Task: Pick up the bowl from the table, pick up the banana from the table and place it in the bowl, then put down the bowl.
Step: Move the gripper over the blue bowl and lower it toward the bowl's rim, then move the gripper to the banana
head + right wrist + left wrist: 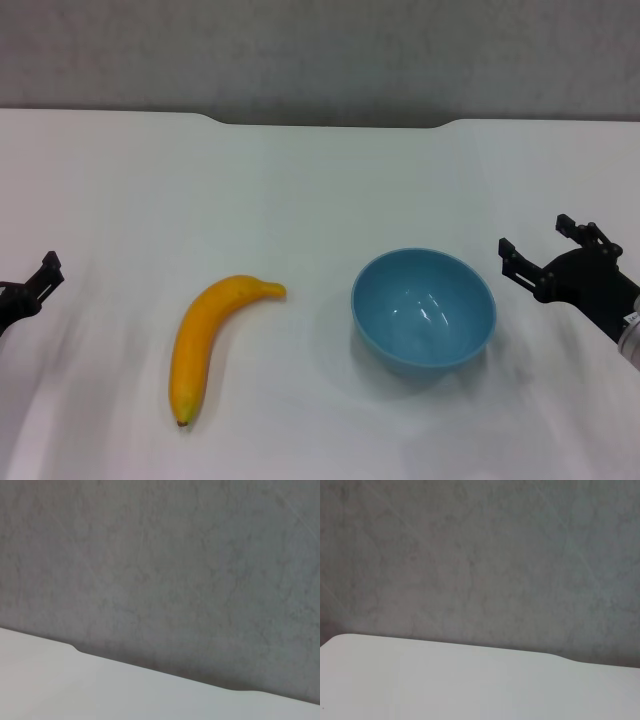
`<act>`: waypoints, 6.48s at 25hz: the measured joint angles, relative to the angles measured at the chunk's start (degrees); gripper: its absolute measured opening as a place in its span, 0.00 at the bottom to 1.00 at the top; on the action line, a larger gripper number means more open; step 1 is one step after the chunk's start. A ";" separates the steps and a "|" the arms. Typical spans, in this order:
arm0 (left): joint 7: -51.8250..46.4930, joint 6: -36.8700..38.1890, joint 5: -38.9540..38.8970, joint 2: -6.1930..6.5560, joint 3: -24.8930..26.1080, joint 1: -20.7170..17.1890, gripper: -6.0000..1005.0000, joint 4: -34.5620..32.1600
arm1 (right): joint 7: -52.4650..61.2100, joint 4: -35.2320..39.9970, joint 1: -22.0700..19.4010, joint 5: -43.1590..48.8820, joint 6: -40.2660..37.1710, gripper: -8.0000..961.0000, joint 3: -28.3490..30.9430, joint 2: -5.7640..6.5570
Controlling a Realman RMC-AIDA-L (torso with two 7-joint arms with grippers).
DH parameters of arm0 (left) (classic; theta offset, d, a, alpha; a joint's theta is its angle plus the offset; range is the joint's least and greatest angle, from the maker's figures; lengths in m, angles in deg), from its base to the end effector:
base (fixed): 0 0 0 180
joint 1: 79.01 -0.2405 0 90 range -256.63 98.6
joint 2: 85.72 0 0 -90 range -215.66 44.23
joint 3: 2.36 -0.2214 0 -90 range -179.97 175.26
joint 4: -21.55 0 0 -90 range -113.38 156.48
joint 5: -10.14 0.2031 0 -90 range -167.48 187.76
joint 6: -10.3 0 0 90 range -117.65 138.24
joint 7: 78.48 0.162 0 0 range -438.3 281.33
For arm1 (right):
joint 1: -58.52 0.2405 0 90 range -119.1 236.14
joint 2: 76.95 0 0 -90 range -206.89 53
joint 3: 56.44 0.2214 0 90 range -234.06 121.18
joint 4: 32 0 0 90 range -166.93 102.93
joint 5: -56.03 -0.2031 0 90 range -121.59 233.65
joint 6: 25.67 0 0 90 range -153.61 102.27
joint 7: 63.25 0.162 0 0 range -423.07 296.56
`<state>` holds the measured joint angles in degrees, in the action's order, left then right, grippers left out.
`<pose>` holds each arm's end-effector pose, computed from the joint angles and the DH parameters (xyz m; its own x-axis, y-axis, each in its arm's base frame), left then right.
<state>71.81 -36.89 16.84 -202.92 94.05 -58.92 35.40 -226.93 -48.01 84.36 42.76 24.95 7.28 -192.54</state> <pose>-0.3533 0.3314 0.0198 0.5874 0.2351 0.7744 0.8017 -0.0386 -0.5964 0.2821 0.3515 -0.0248 0.8033 -0.1162 -0.5841 -0.5760 -0.4009 -0.7124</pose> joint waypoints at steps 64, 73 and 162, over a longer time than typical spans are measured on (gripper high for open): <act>10.00 90.49 -6.76 0.97 -10.36 -15.82 0.90 79.74 | -6.89 -64.36 0.66 -1.97 -100.95 0.92 14.81 0.98; 10.95 90.52 -6.97 0.76 -10.55 -14.75 0.90 77.59 | -8.00 -54.19 3.62 -6.30 -100.41 0.92 15.25 0.78; 10.65 80.81 -10.28 0.75 -19.60 -14.71 0.89 72.30 | -7.89 -53.99 -6.01 -6.13 -77.51 0.04 10.73 0.96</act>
<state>82.46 43.91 6.56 -202.17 74.45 -73.64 107.70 -234.82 -102.00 78.35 36.63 -52.56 18.01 -191.58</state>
